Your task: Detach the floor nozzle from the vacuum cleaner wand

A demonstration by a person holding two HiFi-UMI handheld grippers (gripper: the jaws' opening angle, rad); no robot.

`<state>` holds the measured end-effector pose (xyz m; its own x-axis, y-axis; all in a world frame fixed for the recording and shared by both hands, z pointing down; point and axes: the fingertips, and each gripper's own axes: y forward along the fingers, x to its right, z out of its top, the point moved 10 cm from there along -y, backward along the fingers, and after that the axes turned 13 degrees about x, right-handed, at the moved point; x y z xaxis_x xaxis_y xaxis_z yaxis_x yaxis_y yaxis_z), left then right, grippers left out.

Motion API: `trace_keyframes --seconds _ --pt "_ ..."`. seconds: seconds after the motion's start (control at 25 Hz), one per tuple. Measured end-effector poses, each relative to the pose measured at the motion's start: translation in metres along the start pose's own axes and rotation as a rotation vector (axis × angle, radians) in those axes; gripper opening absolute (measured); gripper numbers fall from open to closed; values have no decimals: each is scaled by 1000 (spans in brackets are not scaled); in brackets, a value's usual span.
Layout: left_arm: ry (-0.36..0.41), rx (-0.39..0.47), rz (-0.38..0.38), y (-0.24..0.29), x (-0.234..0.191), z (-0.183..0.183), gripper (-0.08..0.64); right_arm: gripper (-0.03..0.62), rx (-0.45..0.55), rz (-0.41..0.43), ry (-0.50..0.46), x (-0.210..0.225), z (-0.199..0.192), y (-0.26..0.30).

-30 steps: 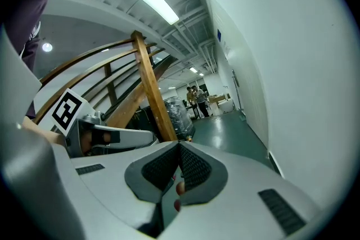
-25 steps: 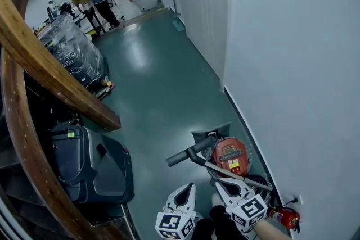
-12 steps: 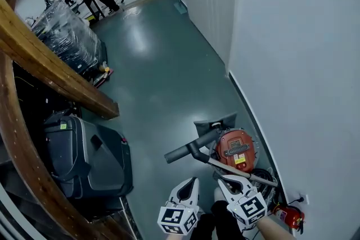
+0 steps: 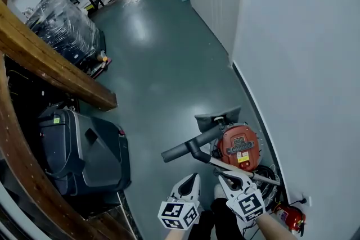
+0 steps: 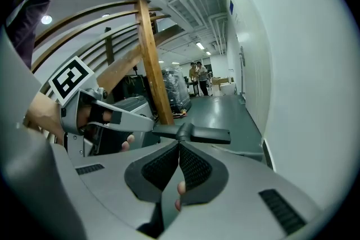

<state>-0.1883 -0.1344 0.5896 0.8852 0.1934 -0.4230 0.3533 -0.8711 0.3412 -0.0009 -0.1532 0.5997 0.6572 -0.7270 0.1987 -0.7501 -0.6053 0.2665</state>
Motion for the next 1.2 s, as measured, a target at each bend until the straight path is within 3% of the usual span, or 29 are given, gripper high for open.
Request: trace_keyframes --seconds 0.16,0.36,0.68,1.2 --pt "-38 -11 16 16 -13 -17 5 19 -16 30 5 10 -18 11" --pt "-170 -11 3 34 -31 -40 11 51 -64 41 9 24 -42 24" --pt "-326 -50 -1 69 -47 -68 173 138 -169 110 -109 32 -70 55" --pt "-361 -43 0 95 -54 -64 184 160 -242 122 -214 37 -89 88"
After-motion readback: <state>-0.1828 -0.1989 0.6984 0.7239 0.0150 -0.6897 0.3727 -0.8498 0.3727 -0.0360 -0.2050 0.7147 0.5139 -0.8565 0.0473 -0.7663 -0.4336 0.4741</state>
